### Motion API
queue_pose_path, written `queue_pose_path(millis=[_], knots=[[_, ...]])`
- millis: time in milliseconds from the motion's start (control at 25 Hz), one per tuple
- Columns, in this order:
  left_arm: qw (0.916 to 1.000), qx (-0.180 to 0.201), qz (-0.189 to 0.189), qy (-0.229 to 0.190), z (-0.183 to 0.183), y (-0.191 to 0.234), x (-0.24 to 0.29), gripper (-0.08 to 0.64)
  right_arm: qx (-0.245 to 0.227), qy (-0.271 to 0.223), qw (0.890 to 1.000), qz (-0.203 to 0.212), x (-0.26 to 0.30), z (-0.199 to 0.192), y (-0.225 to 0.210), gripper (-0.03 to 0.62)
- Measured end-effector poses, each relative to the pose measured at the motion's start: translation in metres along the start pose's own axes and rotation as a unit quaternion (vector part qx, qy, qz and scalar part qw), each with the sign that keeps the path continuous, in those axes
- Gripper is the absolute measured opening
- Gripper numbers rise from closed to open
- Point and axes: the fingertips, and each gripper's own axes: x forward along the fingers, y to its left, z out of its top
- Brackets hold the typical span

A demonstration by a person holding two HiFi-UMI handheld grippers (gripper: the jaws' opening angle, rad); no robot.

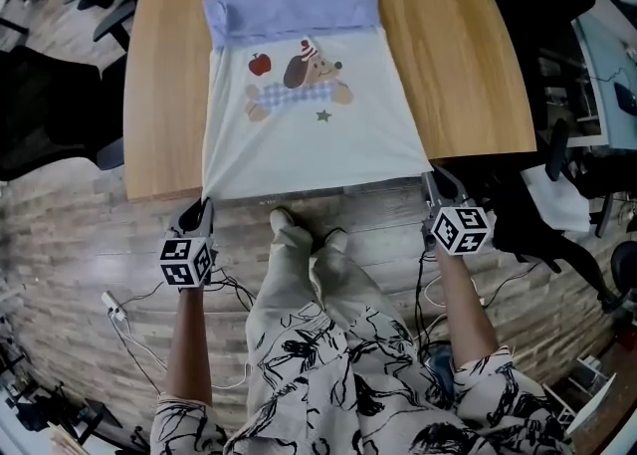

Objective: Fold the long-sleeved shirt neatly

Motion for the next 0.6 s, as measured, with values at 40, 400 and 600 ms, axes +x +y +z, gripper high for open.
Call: queue_pose_path(millis=[40, 400, 600], knots=[[1.0, 0.002, 0.002, -0.001, 0.002, 0.0, 0.0, 0.035, 0.0, -0.003, 1.0, 0.002, 0.0, 0.003, 0.001, 0.028], [0.9984, -0.001, 0.007, -0.057, 0.069, -0.001, -0.015, 0.035, 0.007, -0.035, 0.999, 0.028, -0.004, 0.054, 0.003, 0.028], [0.9963, 0.0, 0.004, -0.086, 0.13, 0.01, -0.02, 0.035, 0.032, -0.058, 0.997, 0.029, 0.007, 0.109, 0.001, 0.028]])
